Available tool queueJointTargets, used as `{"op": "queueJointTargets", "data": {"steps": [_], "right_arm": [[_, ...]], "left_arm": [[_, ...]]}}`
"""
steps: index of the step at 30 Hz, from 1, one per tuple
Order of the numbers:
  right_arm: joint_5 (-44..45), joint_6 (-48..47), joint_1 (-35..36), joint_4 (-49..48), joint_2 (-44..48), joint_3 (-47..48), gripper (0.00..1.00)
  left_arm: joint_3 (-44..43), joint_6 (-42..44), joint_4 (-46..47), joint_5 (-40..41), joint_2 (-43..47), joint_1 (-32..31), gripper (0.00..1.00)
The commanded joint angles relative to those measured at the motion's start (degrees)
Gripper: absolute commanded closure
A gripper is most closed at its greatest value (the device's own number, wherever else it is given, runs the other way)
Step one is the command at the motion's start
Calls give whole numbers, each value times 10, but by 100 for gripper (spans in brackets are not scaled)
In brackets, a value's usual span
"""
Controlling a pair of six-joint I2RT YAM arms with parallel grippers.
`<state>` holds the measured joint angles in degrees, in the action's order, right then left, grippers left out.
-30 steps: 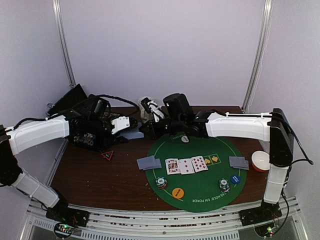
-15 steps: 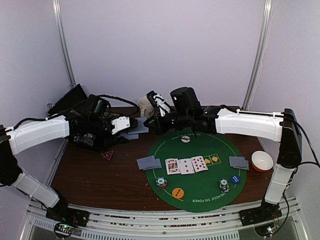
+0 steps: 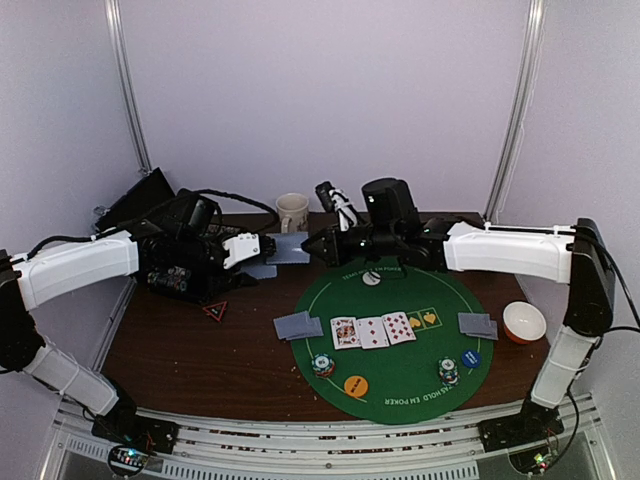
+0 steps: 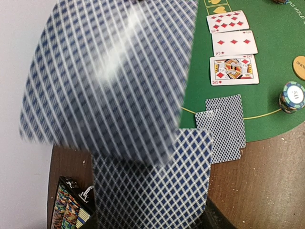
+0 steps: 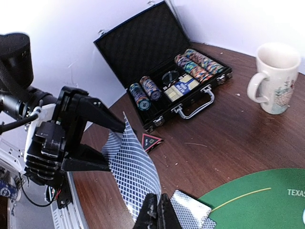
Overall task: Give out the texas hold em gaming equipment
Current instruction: Distribute the poker card in the community card area.
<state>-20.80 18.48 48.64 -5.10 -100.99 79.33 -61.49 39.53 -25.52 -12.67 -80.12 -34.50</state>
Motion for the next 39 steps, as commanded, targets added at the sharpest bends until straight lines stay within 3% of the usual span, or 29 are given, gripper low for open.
{"op": "queueJointTargets", "data": {"steps": [1,4,7,10,15,31,36,39], "right_arm": [[-24,116,-39,-127,76,-66,100],[44,154,-51,-111,114,-96,100],[177,203,-62,-59,170,-149,100],[288,306,-84,25,227,-229,100],[357,432,-110,-2,308,-405,100],[319,616,-139,-37,242,-530,100],[291,648,-139,-55,225,-539,96],[277,666,-138,-59,230,-547,87]], "left_arm": [[-5,1,21,-8,11,-1,50],[-6,1,21,-9,10,-1,50],[-7,0,20,-10,11,0,50],[-7,-1,21,-14,13,-1,50],[-9,-1,20,-16,17,-1,50],[-6,-1,21,-12,23,-1,50],[-4,0,21,-9,23,-1,50],[-4,1,21,-7,22,-1,50]]}}
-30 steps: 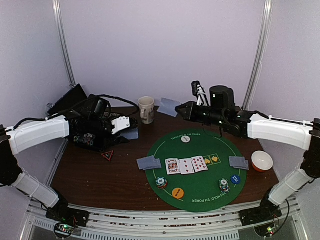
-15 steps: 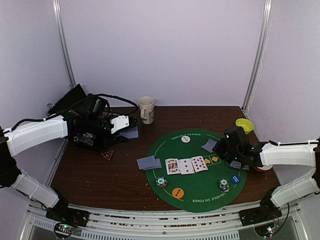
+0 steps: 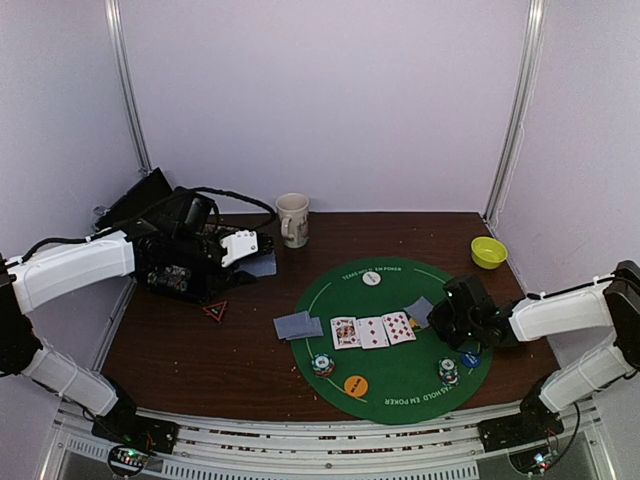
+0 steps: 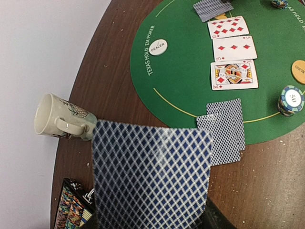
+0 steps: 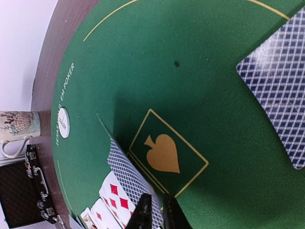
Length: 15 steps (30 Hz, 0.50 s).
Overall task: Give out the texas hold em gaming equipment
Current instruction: Distribute the poker card in the community card area.
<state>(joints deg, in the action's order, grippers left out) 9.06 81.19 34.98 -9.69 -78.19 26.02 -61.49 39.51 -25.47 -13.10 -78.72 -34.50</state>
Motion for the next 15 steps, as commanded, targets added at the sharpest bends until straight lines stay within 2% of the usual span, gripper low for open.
{"op": "queueJointTargets", "data": {"steps": [1,8,15], "right_arm": [[-25,45,-1,-12,4,-17,85],[-53,55,-2,-9,12,-18,79],[-21,48,-3,76,76,-7,63]], "left_arm": [[-4,1,20,-3,8,-1,50],[-3,1,20,-1,9,0,50],[-2,2,21,0,11,-1,50]]}}
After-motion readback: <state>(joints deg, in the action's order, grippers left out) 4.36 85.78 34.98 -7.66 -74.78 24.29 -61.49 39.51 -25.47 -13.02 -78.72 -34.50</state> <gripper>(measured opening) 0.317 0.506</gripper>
